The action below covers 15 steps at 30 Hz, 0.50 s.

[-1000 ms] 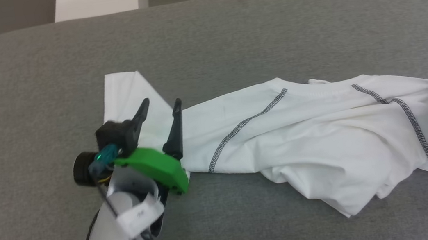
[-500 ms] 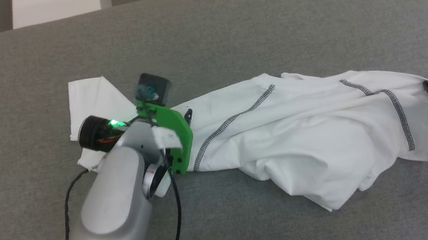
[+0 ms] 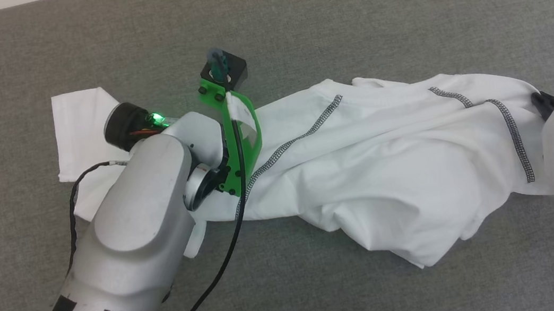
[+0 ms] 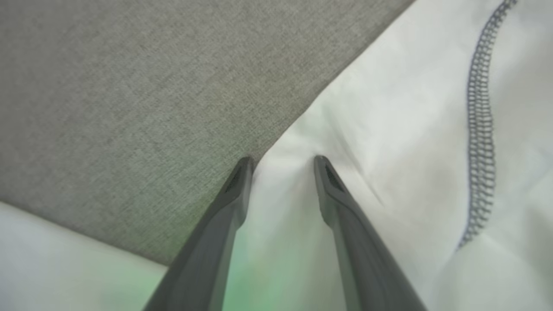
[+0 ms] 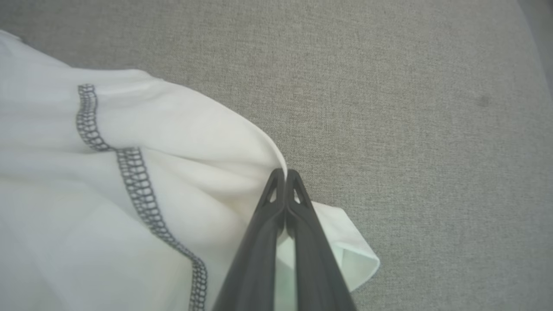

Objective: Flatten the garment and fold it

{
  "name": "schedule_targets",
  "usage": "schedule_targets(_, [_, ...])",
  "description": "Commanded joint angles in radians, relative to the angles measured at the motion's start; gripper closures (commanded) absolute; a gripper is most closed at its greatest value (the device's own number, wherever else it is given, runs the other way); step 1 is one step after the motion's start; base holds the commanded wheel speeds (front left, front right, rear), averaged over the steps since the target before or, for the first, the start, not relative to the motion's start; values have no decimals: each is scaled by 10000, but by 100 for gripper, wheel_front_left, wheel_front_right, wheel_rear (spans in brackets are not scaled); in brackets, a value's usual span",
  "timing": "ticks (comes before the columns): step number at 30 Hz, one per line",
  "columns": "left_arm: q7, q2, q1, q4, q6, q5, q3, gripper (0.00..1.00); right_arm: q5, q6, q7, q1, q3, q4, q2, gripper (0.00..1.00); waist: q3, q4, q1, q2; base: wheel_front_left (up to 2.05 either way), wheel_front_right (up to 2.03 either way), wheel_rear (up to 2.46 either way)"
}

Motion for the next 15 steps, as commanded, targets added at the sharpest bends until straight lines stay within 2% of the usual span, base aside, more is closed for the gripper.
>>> schedule_targets(1, [474, 150, 431, 242, -74, -375, -364, 100, 66, -19, -92, -166, 47, -16, 23, 100, 69, -51, 0, -1, 0, 0, 0])
schedule_targets(4, [600, 410, 326, -32, -75, -746, -593, 100, 83, -19, -108, -227, 89, 12, 9, 100, 85, -56, 0, -1, 0, 0, 0])
schedule_targets(8, [144, 851, 37, -506, -75, -1076, -993, 100, 114, -19, -95, -394, 223, -10, -67, 100, 7, -58, 0, -1, 0, 0, 0])
schedule_targets(15, [-1682, 2001, -880, -1964, -76, -2561, -1128, 100, 180, -19, 42, -1009, 684, -505, -613, 100, -436, -55, 0, -1, 0, 0, 0])
